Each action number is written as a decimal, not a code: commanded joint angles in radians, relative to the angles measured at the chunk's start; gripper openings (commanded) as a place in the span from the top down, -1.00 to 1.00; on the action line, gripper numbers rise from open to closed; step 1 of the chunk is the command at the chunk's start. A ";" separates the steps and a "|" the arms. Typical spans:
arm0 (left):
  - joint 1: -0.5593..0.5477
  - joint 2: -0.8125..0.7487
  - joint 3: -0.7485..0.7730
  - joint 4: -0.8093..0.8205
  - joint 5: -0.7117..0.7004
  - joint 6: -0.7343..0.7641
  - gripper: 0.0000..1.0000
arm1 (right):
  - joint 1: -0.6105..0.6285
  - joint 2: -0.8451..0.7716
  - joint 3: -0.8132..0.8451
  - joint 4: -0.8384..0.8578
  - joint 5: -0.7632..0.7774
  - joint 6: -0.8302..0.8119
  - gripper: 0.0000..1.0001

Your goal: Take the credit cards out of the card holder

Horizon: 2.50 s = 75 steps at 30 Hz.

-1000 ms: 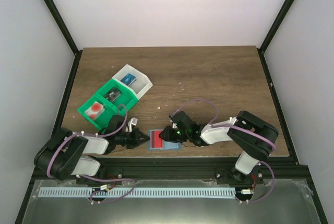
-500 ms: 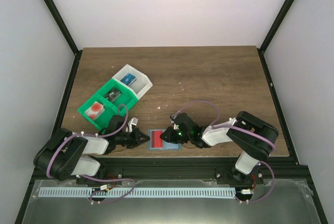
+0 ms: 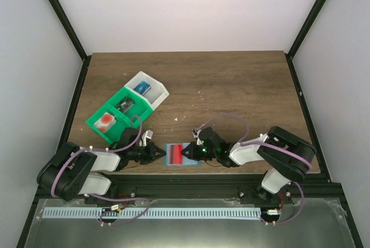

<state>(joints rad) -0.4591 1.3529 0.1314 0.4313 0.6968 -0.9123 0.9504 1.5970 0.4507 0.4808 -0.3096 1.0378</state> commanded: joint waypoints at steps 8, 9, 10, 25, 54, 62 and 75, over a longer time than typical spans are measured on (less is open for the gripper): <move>-0.001 0.009 -0.013 -0.084 -0.105 0.023 0.91 | -0.048 -0.152 -0.110 -0.017 0.041 -0.020 0.99; -0.001 0.007 -0.011 -0.086 -0.107 0.017 0.89 | -0.052 -0.167 -0.118 -0.018 0.040 -0.026 0.99; -0.001 0.005 -0.010 -0.086 -0.104 0.011 0.86 | -0.053 -0.184 -0.126 -0.018 0.040 -0.033 0.99; -0.001 -0.108 0.073 -0.229 -0.121 0.040 0.38 | -0.057 -0.357 -0.111 -0.227 0.158 -0.132 0.99; -0.001 -0.532 0.173 -0.253 0.038 -0.508 -0.45 | 0.133 -0.527 -0.018 -0.184 0.395 -0.758 0.99; -0.001 -0.678 0.119 -0.251 0.010 -0.689 -0.31 | 0.231 -0.427 0.034 -0.126 0.503 -0.900 0.99; -0.002 -0.771 0.021 -0.234 0.038 -0.839 -0.13 | 0.326 -0.289 0.122 -0.075 0.611 -1.018 0.99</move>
<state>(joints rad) -0.4618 0.6060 0.1623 0.1978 0.7376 -1.6703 1.2510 1.2812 0.5198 0.3550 0.2451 0.0807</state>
